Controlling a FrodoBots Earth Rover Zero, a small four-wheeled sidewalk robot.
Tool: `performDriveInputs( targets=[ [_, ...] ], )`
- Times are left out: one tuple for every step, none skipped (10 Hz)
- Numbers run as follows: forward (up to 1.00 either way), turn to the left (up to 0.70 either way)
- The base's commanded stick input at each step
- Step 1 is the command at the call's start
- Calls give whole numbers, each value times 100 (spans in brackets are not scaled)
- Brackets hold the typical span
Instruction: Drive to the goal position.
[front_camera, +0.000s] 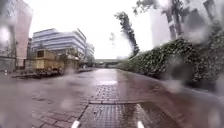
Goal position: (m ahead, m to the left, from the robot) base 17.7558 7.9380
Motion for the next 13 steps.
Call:
performDriveInputs(
  targets=[
    [70, 0],
    [70, 0],
    [70, -1],
    [70, -8],
    [70, -11],
    [70, -11],
    [70, -11],
    [70, -11],
    [70, -11],
    [70, -11],
    [70, -11],
    [70, -11],
    [70, -11]
  ],
)
